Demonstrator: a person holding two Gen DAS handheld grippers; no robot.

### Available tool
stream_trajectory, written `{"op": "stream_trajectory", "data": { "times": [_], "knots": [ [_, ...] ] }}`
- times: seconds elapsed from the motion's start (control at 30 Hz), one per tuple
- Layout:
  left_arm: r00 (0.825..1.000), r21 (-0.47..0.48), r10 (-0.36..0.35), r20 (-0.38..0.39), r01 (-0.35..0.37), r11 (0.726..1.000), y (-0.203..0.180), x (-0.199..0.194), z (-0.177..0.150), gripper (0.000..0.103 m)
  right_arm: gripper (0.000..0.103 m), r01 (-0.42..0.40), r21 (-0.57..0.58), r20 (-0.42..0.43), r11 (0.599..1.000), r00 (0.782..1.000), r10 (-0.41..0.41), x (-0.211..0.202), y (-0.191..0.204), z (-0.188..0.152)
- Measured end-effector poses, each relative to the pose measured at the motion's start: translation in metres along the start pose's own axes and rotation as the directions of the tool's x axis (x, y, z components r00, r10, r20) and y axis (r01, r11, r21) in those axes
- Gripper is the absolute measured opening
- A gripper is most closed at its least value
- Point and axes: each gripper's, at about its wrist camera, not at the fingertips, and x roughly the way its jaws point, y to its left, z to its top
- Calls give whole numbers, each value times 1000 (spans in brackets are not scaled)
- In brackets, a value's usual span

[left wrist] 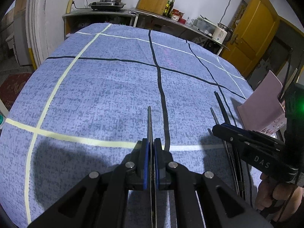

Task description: Organize utensils

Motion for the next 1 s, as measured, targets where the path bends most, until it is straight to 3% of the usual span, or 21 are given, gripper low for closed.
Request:
{"op": "stream_trajectory", "data": {
  "times": [0.17, 0.4, 0.53, 0.63, 0.77, 0.83, 0.9, 1.0],
  "knots": [
    [999, 23, -3, -41, 4, 1000, -3, 8, 12, 6, 23, 25, -21, -19, 999, 999, -26, 5, 4, 7],
    [996, 97, 20, -82, -12, 995, -10, 18, 24, 7, 9, 71, -50, -42, 996, 996, -73, 11, 7, 14],
    [992, 134, 26, -125, -9, 991, -14, 23, 32, 9, 8, 73, -60, -52, 996, 996, -76, 12, 7, 16],
    [988, 130, 2, -151, 18, 991, -14, 27, 38, 17, 8, 67, -59, -57, 996, 996, -71, 12, 6, 17],
    [989, 166, 41, -141, -17, 986, -22, 31, 41, 17, 7, 72, -64, -55, 995, 996, -76, 12, 7, 16],
    [990, 179, 53, -129, -29, 983, -24, 32, 42, 16, 6, 68, -61, -52, 996, 996, -71, 12, 7, 16],
    [989, 198, 83, -119, -58, 978, -26, 33, 42, 7, 6, 62, -60, -52, 996, 997, -65, 12, 7, 16],
    [990, 180, 79, -113, -58, 982, -22, 31, 43, 5, 5, 42, -49, -47, 998, 998, -44, 10, 7, 15]
  ]
}}
